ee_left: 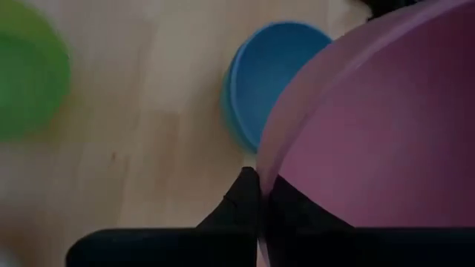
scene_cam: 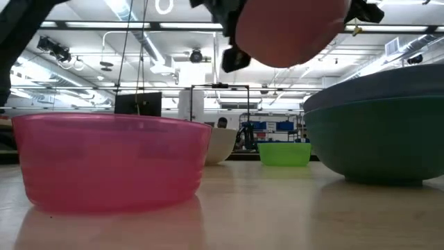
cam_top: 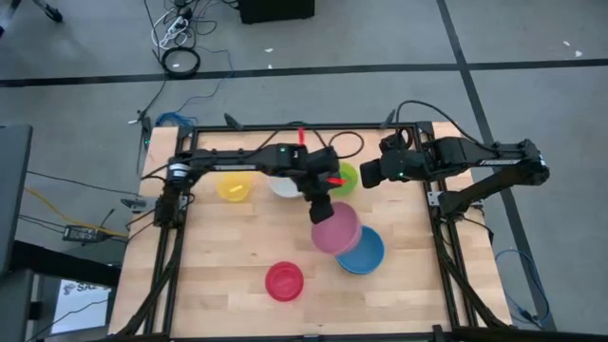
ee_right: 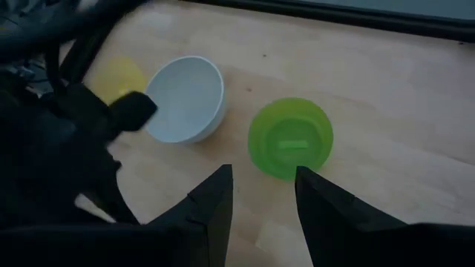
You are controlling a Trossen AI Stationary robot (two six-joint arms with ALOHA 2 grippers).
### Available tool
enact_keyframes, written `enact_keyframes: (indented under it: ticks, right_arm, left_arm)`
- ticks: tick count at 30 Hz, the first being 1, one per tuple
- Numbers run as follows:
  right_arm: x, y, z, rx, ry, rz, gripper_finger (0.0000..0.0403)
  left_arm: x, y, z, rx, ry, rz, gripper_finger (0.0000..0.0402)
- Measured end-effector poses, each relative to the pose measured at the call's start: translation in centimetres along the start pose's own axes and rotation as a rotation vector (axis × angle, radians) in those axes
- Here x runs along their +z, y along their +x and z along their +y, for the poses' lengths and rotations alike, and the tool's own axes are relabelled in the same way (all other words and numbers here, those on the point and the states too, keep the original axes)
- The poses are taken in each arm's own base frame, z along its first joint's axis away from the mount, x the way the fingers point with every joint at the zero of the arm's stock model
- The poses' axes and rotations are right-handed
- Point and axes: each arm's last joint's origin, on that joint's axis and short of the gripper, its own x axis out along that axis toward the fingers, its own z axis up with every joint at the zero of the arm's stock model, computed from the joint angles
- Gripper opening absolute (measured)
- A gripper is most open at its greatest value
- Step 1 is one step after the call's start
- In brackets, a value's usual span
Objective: Nest bowls inside each other
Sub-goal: Stack the pink bowl on top of the blue bowl
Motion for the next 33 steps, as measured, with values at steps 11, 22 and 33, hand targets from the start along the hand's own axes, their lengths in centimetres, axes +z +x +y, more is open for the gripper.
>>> enact_keyframes:
  ticks: [11,22,33]
  right_arm:
    - [0.0,0.0,0.0,-0.005,-0.003,-0.009,0.0134]
    - [0.0,0.0,0.0,-0.008,-0.012,-0.015,0.0134]
    - [0.0,0.1,0.0,-0.010,-0.013,-0.018,0.0134]
  left_arm:
    - [0.5,3.6,1.6,-0.008,0.030,0.069,0.0010]
    - [1.2,5.6,1.1,-0.030,0.066,-0.015,0.0008]
    - [1.7,6.2,1.1,-0.063,0.055,-0.059,0.0049]
